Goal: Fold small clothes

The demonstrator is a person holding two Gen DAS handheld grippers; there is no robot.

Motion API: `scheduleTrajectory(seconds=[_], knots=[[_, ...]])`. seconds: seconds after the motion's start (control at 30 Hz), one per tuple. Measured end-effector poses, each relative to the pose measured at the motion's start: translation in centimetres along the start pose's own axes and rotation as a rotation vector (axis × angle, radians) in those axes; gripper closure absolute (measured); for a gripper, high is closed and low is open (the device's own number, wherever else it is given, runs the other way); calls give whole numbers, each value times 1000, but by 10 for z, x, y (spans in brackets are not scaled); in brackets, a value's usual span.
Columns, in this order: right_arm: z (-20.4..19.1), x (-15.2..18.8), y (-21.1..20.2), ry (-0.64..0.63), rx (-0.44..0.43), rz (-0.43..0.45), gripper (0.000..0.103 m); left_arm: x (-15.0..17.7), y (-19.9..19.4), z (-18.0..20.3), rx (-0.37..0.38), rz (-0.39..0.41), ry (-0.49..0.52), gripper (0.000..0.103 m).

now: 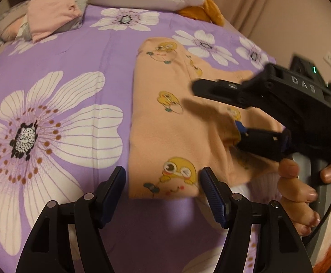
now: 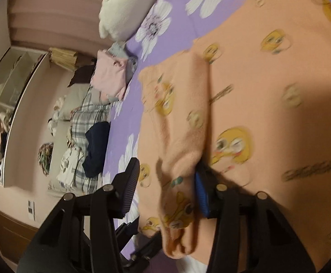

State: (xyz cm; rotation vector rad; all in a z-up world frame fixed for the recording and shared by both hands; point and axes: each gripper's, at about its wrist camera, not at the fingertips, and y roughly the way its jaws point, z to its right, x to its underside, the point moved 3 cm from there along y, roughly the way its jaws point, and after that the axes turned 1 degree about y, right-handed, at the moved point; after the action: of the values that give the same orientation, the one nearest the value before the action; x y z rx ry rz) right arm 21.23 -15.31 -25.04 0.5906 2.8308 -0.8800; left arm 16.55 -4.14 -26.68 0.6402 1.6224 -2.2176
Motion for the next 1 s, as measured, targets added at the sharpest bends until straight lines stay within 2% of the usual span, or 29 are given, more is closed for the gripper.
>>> scheduleTrajectory(seconds=[0.07,0.1,0.13,0.17,0.23,0.33,0.43,0.53,0.6,0.7,0.77,0.87,0.93,1.0], knots=[[-8,3,8,-65,30,0,56,1,-1,-1,10,-2,-11,36],[-9,4,13,-82,41,-2,61,1,-1,-2,18,-1,-19,36],[-9,3,18,-88,54,-5,73,1,-2,-4,31,0,-31,36],[-6,3,23,-86,68,-7,80,1,-3,-6,45,-1,-42,36],[2,0,27,-51,60,1,91,2,-5,-8,75,-5,-56,36],[8,-8,15,15,-10,38,91,3,-7,-9,104,-10,-55,36],[10,-14,-10,48,-77,112,91,3,-10,-3,171,-24,-53,36],[20,-20,-33,88,-117,174,92,5,-12,7,197,-27,-22,36],[30,-20,-39,123,-124,187,91,6,-9,15,168,-29,14,35],[37,-21,-43,162,-136,194,91,7,1,31,61,-16,88,35],[33,-20,-49,145,-140,207,92,7,5,37,13,3,112,35],[28,-21,-63,111,-118,251,92,4,8,32,7,34,58,37],[31,-21,-68,120,-105,271,92,3,7,24,13,49,7,55],[40,-21,-76,147,-88,293,91,0,6,11,22,52,-73,64]])
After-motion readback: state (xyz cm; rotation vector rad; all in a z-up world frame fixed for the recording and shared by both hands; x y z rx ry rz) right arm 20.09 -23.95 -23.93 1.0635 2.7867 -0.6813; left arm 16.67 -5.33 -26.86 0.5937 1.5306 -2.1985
